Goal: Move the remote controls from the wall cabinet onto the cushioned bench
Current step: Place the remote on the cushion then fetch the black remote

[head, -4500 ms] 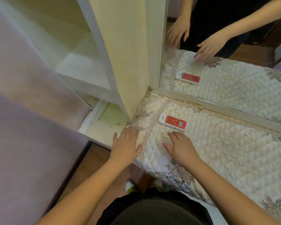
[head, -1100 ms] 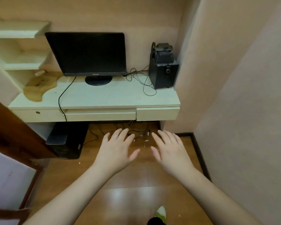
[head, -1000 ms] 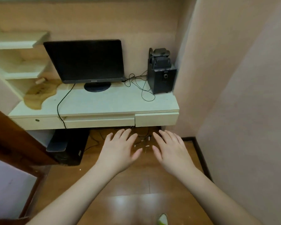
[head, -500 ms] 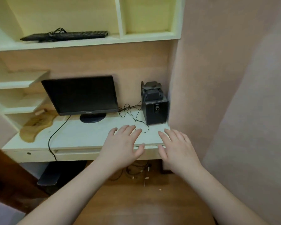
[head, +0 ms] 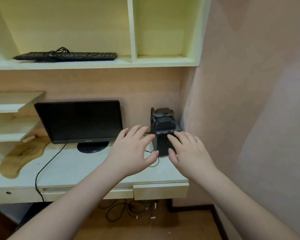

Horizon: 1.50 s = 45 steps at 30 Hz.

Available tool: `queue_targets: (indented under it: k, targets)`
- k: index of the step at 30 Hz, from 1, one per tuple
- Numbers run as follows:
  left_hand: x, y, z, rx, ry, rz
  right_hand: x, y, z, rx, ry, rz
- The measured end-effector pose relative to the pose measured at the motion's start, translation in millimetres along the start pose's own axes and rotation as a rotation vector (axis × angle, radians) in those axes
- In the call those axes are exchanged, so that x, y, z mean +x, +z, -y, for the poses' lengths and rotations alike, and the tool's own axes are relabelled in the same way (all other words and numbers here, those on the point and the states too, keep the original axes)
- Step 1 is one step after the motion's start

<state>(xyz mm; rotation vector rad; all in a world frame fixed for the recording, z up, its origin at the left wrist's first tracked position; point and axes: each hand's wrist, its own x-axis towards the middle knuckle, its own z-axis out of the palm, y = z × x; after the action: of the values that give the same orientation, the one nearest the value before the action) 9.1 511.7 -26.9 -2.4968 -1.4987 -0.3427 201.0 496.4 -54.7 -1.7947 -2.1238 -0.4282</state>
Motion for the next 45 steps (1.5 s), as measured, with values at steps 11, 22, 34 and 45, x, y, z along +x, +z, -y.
queue_targets:
  k: [11, 22, 34, 45]
  targets:
    - [62, -28, 115, 0.050, 0.029, -0.168, 132, -6, 58, 0.004, -0.003, -0.123]
    - [150, -63, 129, 0.080, 0.118, -0.292, 206, -37, 18, -0.112, 0.019, -0.180]
    - [264, -96, 92, 0.115, 0.078, -0.429, 285, -70, -51, -0.085, -0.040, -0.295]
    - [323, -156, 99, 0.135, 0.114, -0.571, 345, -121, -83, -0.077, -0.112, -0.522]
